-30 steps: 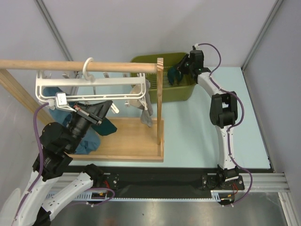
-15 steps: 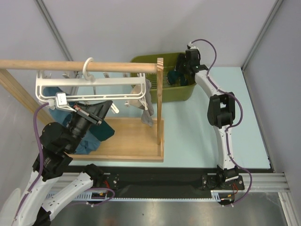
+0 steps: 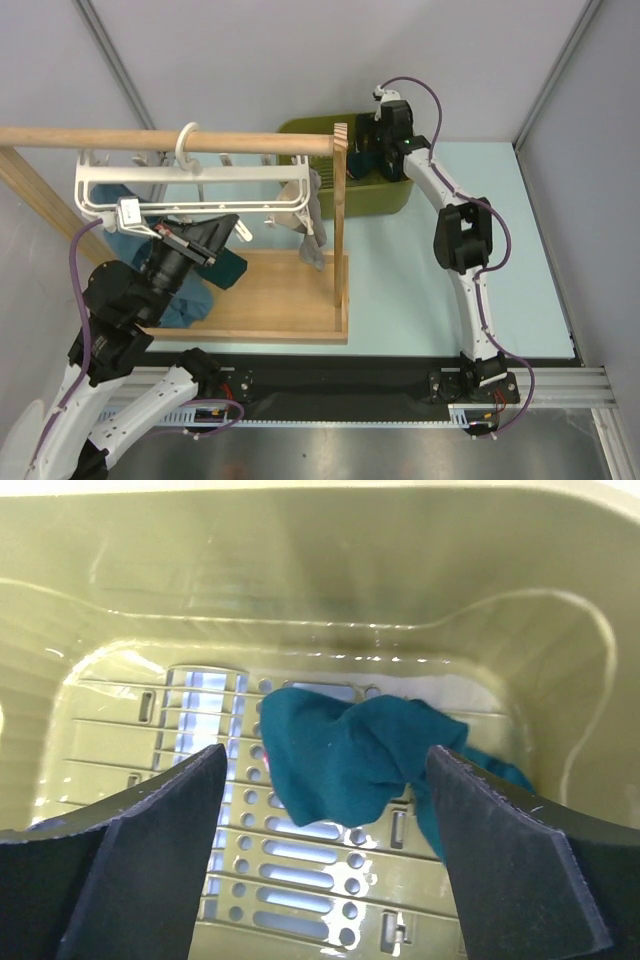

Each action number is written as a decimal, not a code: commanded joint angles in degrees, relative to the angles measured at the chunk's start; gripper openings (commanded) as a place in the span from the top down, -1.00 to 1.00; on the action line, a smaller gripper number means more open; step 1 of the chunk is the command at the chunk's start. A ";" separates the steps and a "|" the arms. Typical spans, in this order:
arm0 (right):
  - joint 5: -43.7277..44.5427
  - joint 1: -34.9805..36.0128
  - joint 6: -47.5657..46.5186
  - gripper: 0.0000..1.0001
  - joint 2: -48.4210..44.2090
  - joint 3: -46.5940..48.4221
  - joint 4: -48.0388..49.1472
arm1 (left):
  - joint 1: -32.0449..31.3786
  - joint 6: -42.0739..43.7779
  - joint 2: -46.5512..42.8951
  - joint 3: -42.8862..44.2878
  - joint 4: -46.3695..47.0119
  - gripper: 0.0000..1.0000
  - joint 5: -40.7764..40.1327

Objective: Clip the socks to the hanger
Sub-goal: Adjust the sock in the bin, then pick up the sock from the bin, then clamp the sock onto the hanger.

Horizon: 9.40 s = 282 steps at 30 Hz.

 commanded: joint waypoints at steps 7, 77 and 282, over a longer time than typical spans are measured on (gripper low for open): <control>-7.28 -0.05 -3.73 -0.62 1.28 3.66 2.22 | -0.14 0.13 -0.27 -2.12 -13.75 0.99 -0.48; -27.16 -7.78 35.62 1.00 -15.74 -17.77 29.46 | -0.14 0.40 1.14 0.61 -14.80 1.00 0.93; -0.98 51.72 51.38 1.00 -55.23 -80.63 102.24 | -0.22 -15.51 -2.29 5.53 -4.87 -0.29 12.35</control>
